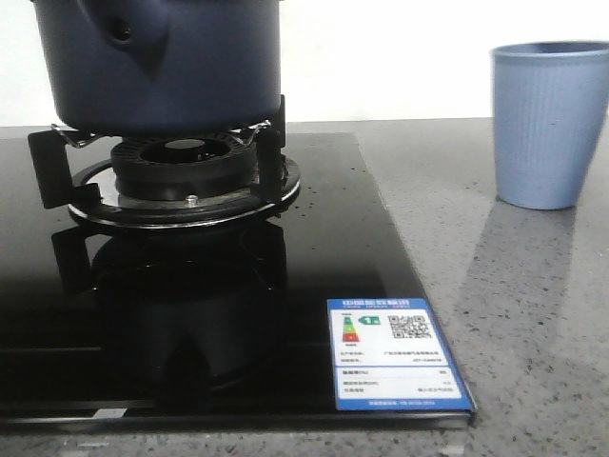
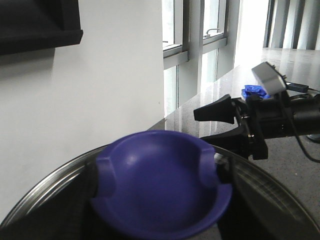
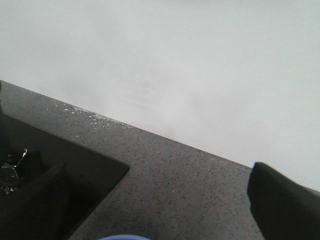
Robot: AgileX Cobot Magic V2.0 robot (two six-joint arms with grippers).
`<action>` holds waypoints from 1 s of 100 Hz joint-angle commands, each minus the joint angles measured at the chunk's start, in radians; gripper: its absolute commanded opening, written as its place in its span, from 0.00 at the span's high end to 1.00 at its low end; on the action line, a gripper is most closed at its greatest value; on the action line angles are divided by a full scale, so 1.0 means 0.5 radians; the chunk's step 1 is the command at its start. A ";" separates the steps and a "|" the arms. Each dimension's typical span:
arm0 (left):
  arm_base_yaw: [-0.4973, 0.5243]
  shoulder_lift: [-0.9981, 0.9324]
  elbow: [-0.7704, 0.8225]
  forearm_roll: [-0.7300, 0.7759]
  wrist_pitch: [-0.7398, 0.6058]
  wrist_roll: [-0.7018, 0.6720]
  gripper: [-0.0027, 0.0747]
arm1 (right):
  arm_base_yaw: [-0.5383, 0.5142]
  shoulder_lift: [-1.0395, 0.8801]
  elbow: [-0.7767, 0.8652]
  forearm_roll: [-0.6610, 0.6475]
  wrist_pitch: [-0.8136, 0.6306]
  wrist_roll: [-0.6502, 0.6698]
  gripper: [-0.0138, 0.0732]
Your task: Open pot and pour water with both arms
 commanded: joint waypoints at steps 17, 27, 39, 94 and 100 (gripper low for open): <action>-0.131 0.120 -0.059 -0.184 -0.085 0.236 0.64 | -0.019 -0.410 -0.071 0.023 -0.123 0.007 0.13; -0.178 0.196 -0.059 -0.247 -0.185 0.345 0.64 | -0.019 -0.585 -0.071 0.023 -0.123 0.007 0.34; -0.178 0.283 -0.059 -0.362 -0.207 0.411 0.64 | -0.019 -0.779 -0.071 0.005 -0.119 0.008 0.74; -0.174 0.425 -0.059 -0.389 -0.433 0.456 0.64 | -0.019 -1.085 -0.071 -0.042 0.042 0.019 0.92; -0.174 0.444 -0.059 -0.411 -0.444 0.456 0.64 | -0.019 -1.085 -0.071 -0.042 0.042 0.019 0.92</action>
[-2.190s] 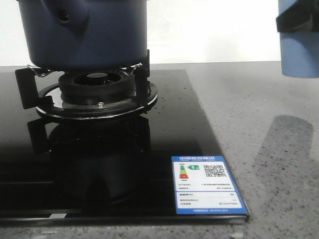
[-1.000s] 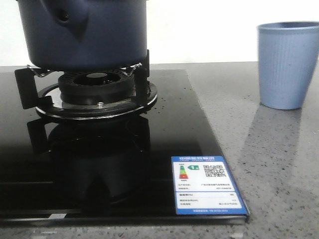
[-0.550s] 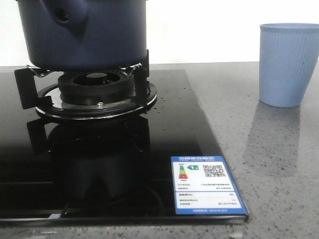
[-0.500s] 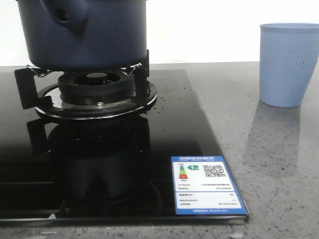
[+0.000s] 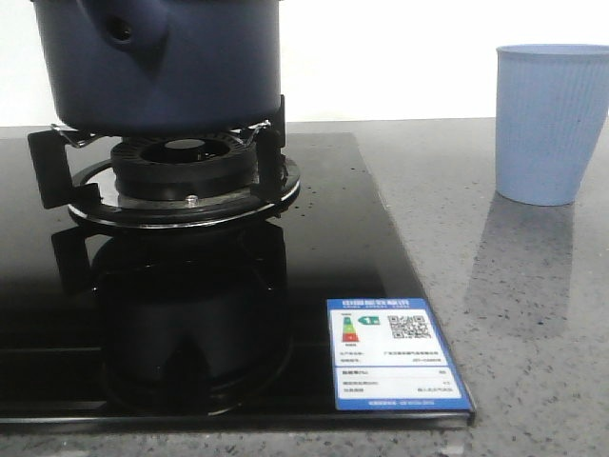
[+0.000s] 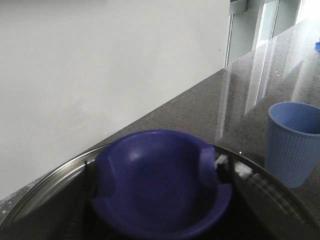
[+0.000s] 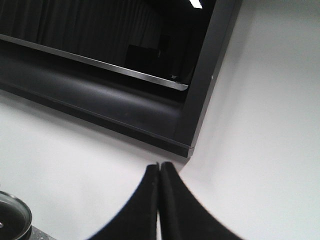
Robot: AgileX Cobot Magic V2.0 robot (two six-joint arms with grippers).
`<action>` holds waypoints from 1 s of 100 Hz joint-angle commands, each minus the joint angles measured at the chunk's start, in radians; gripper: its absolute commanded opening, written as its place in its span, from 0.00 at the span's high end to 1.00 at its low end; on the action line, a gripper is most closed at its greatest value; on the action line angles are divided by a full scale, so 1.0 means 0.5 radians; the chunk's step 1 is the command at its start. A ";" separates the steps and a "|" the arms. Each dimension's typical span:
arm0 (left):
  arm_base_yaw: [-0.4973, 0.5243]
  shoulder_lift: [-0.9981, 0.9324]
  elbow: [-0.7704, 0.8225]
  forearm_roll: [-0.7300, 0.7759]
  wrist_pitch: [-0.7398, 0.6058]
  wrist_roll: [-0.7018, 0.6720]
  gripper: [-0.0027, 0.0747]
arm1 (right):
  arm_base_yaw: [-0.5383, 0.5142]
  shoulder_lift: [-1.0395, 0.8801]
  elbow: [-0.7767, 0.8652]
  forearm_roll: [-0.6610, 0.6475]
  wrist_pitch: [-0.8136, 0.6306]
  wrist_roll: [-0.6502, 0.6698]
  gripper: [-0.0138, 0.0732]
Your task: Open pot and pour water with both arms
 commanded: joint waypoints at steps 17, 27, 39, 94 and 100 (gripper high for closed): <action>-0.014 0.000 -0.063 -0.187 0.055 0.003 0.64 | -0.019 -0.004 -0.071 0.030 -0.040 0.005 0.92; -0.014 0.021 -0.063 -0.193 0.058 0.003 0.64 | -0.019 -0.004 -0.071 0.030 -0.040 0.005 0.92; -0.014 0.046 -0.063 -0.193 0.092 0.003 0.60 | -0.019 -0.004 -0.071 0.030 -0.040 0.005 0.92; 0.179 -0.589 0.024 -0.226 -0.128 -0.171 0.87 | -0.015 -0.088 0.124 -0.086 0.059 0.053 0.92; 0.209 -0.755 0.141 -0.204 -0.254 -0.171 0.99 | -0.012 -0.155 0.260 -0.141 0.023 0.065 0.92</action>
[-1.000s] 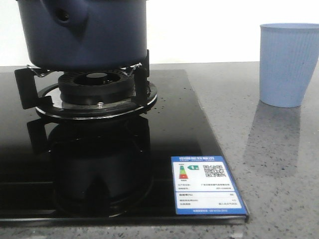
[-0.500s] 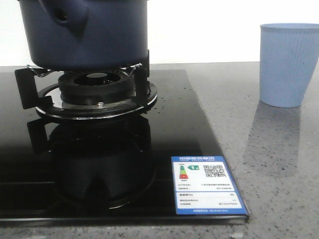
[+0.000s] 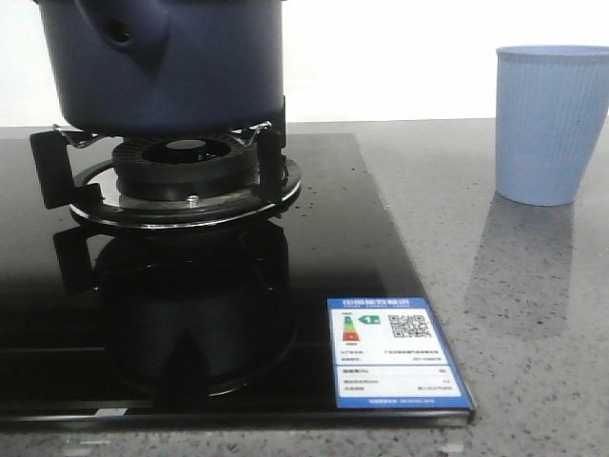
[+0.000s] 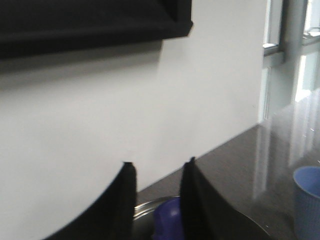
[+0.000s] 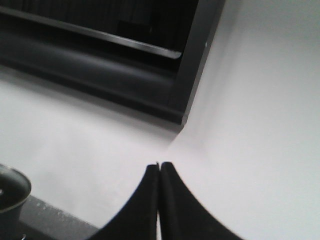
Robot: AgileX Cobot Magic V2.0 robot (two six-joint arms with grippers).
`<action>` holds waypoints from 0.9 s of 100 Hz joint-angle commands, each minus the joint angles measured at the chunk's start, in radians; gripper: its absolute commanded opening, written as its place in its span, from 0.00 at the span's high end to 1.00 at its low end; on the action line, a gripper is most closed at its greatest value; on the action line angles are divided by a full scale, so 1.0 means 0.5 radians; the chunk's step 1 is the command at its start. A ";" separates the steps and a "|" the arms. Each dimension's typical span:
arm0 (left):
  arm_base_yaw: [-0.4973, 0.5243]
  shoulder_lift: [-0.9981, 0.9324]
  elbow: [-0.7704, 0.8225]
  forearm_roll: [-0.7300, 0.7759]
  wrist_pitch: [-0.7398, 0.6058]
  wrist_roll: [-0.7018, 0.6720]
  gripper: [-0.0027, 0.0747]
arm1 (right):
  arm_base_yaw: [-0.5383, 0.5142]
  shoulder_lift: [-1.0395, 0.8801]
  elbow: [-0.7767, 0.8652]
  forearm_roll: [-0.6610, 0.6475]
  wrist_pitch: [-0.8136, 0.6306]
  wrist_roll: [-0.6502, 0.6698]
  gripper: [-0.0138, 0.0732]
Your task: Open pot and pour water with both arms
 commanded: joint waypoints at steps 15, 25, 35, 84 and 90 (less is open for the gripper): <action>0.058 -0.753 0.509 -0.094 -0.400 -0.043 0.99 | -0.008 -0.315 0.471 -0.073 -0.116 0.032 0.92; 0.058 -1.048 0.885 -0.094 -0.472 -0.043 0.99 | -0.008 -0.463 0.688 -0.073 -0.112 0.032 0.92; 0.058 -1.287 1.199 -0.102 -0.472 -0.043 0.99 | -0.008 -0.586 0.853 -0.073 -0.112 0.032 0.92; 0.058 -1.782 1.543 -0.148 -0.464 -0.043 0.99 | -0.008 -0.704 0.954 -0.073 -0.124 0.032 0.92; 0.058 -1.782 1.543 -0.148 -0.464 -0.043 0.99 | -0.008 -0.704 0.954 -0.073 -0.124 0.032 0.92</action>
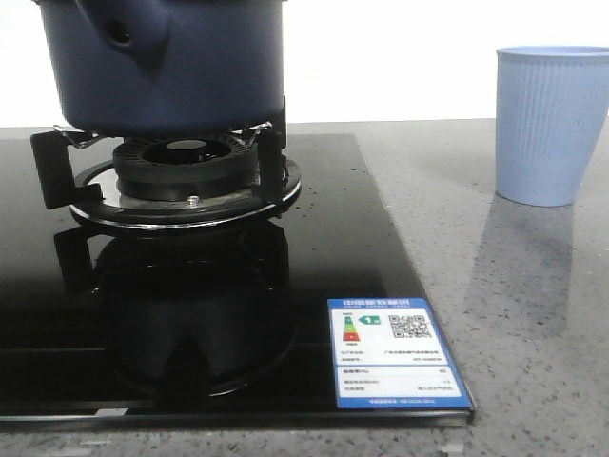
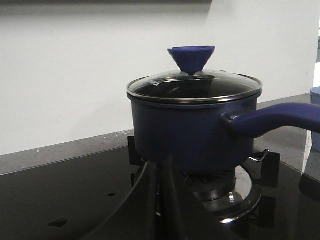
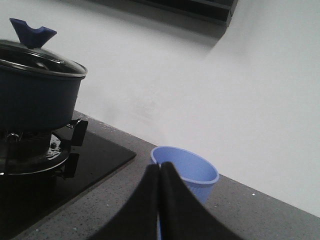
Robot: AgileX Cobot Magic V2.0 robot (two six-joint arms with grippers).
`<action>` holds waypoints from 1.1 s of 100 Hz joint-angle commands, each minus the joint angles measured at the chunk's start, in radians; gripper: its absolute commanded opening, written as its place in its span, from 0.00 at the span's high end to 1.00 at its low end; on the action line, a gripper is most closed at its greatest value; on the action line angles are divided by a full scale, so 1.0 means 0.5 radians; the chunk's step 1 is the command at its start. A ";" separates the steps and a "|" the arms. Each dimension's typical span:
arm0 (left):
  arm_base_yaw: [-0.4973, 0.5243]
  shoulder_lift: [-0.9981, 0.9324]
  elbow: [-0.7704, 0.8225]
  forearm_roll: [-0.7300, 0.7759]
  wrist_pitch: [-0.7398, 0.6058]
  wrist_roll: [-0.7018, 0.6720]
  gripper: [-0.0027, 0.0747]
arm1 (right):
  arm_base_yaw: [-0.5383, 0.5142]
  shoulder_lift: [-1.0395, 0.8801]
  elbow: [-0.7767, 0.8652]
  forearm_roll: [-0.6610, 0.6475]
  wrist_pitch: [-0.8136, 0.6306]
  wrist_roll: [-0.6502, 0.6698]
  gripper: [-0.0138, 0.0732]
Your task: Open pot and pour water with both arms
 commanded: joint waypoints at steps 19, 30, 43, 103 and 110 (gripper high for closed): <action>0.005 0.016 -0.055 -0.118 0.048 -0.021 0.99 | -0.008 0.014 -0.053 0.036 -0.075 0.005 0.92; 0.005 0.016 -0.055 -0.107 0.010 -0.021 0.99 | -0.008 0.014 -0.053 0.036 -0.075 0.005 0.92; 0.005 0.016 -0.042 -0.099 -0.170 0.017 0.99 | -0.008 0.014 -0.053 0.036 -0.075 0.005 0.92; 0.005 -0.091 -0.137 2.308 -0.172 -2.149 0.99 | -0.008 0.014 -0.053 0.036 -0.076 0.005 0.92; 0.005 -0.151 -0.112 2.784 -0.209 -2.669 0.99 | -0.008 0.014 -0.053 0.036 -0.072 0.005 0.92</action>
